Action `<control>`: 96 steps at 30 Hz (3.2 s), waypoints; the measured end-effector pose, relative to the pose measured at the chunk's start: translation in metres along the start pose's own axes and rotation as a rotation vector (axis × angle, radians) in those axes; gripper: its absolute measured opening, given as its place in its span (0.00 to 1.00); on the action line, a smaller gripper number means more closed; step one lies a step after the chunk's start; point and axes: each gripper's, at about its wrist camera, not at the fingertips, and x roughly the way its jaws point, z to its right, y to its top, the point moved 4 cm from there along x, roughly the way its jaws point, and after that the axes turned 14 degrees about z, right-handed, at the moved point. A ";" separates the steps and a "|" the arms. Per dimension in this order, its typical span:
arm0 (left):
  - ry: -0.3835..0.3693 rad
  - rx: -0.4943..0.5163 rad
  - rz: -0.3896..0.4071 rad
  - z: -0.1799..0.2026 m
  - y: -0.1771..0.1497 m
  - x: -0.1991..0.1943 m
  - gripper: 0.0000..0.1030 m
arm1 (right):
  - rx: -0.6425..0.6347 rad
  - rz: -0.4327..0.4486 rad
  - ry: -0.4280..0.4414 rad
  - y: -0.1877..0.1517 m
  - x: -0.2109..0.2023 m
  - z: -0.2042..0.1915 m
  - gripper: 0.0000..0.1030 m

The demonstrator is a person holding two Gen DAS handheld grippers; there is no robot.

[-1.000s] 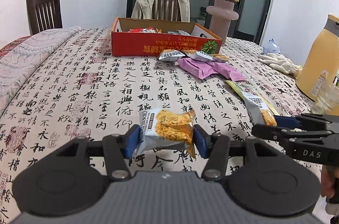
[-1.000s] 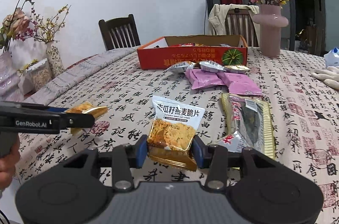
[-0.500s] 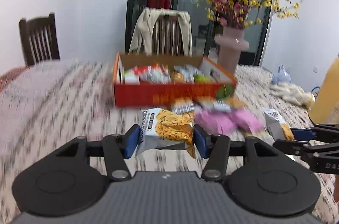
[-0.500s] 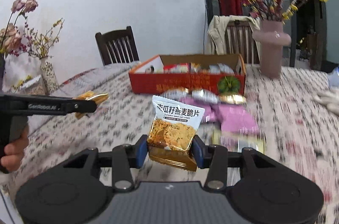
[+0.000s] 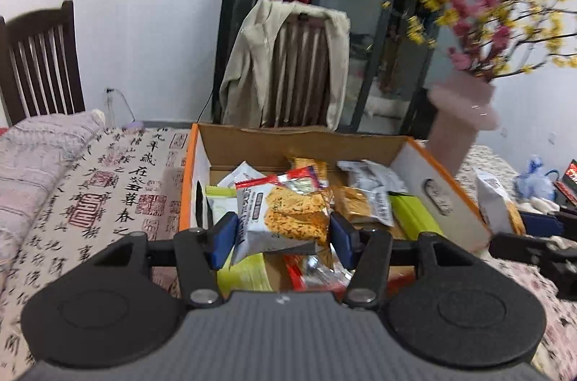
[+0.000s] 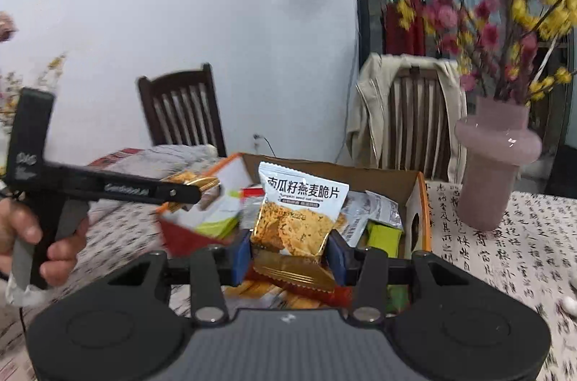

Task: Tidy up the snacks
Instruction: 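Carry both wafer packets into the orange box and open both grippers, then withdraw both grippers from the box back over the remaining packets, then grasp a white seed-oat wafer packet with the left gripper while the right grasps a gold wafer packet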

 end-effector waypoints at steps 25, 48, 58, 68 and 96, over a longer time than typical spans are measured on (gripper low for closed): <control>0.022 0.038 0.005 0.015 0.011 -0.013 0.81 | 0.065 -0.137 -0.043 -0.012 0.096 0.024 0.67; 0.015 0.057 0.201 0.085 -0.080 -0.302 1.00 | 0.023 0.056 -0.115 -0.058 -0.189 -0.023 0.91; 0.079 0.021 0.169 0.084 -0.172 -0.369 1.00 | 0.066 0.083 -0.163 -0.137 -0.291 -0.052 0.93; 0.086 0.017 0.156 0.074 -0.205 -0.401 1.00 | 0.007 0.086 -0.146 -0.175 -0.349 -0.102 0.94; 0.049 0.063 0.103 0.073 -0.160 -0.320 1.00 | 0.004 0.074 -0.132 -0.154 -0.284 -0.076 0.95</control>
